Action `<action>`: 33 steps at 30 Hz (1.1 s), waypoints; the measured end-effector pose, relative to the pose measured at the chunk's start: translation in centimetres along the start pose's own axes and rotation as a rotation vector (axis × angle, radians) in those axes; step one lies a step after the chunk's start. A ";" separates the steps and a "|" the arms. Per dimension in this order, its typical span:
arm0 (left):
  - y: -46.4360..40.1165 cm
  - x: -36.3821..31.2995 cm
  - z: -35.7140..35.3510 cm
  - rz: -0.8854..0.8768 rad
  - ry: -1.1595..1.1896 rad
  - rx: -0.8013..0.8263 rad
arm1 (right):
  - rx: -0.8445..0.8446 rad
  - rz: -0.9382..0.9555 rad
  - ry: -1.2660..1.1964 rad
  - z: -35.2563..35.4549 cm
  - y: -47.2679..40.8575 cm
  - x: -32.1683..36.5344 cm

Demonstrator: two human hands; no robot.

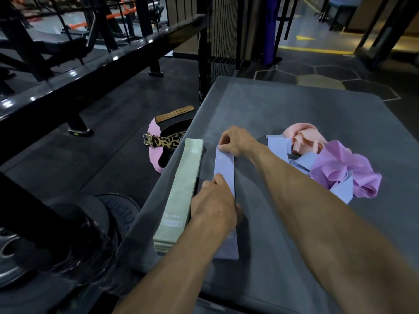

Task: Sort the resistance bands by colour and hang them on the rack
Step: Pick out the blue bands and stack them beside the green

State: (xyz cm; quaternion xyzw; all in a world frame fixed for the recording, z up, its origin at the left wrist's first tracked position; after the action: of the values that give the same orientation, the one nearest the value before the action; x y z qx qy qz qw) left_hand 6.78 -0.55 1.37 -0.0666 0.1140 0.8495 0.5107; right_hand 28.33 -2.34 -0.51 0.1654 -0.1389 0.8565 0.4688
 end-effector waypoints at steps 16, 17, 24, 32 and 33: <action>1.6 1.4 1.0 0.010 -0.061 0.192 | -0.054 -0.008 0.029 -0.3 0.1 0.6; 1.7 1.5 1.1 0.013 -0.059 0.195 | -0.061 -0.010 0.037 -0.4 0.2 0.6; 1.8 1.4 0.6 0.045 -0.042 0.183 | -0.113 0.004 0.069 -0.7 1.2 0.7; 2.2 1.9 2.2 -0.012 0.049 0.070 | -0.264 0.009 0.253 6.5 4.7 -4.1; 2.5 1.9 2.7 -0.036 0.071 0.034 | -0.269 -0.010 0.299 7.3 5.2 -5.0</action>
State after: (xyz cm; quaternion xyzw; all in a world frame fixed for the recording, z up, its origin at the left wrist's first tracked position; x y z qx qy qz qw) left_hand 3.75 0.62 3.81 -0.0901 0.1450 0.8352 0.5228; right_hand 27.54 -11.75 3.61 -0.0271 -0.1801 0.8429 0.5063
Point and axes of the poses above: each hand's wrist, its own y-axis away from the middle knuckle, its own z-axis out of the back of the hand, x = y × z, the point moved 2 cm from there along -y, towards the middle knuckle, and after that the axes turned 10 degrees about -x, right-handed, at the moved point
